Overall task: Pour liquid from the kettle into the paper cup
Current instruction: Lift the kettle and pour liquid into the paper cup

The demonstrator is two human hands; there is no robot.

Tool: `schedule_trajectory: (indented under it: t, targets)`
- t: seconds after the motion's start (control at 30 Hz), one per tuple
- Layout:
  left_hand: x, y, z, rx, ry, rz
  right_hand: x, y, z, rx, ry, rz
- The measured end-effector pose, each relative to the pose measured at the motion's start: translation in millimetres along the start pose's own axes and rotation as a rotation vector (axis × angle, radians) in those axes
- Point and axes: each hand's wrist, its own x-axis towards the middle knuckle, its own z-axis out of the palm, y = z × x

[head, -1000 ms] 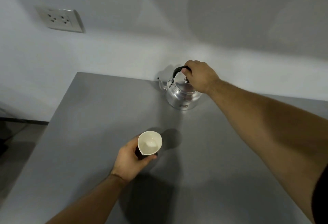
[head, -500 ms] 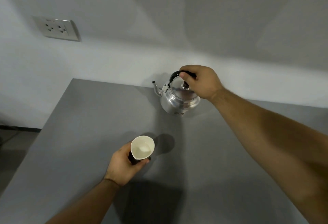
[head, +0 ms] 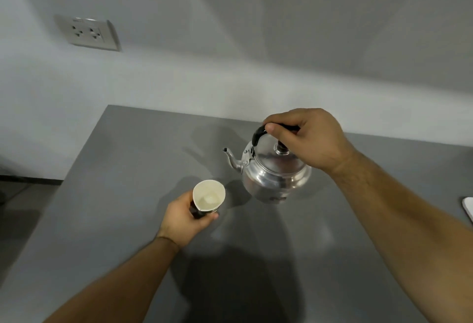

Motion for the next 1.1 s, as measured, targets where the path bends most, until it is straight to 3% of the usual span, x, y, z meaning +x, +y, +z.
schedule_trajectory:
  t: [0.33, 0.83, 1.1]
  targets:
    - [-2, 3, -1, 0.005, 0.003, 0.0, -24, -28, 20, -0.406, -0.203, -0.086]
    - [-2, 3, -3, 0.057, -0.011, 0.025, -16, -69, 42, -0.766, -0.332, -0.221]
    - [-1, 4, -3, 0.112, -0.002, 0.043, -9, -92, 43, -0.836, -0.366, -0.272]
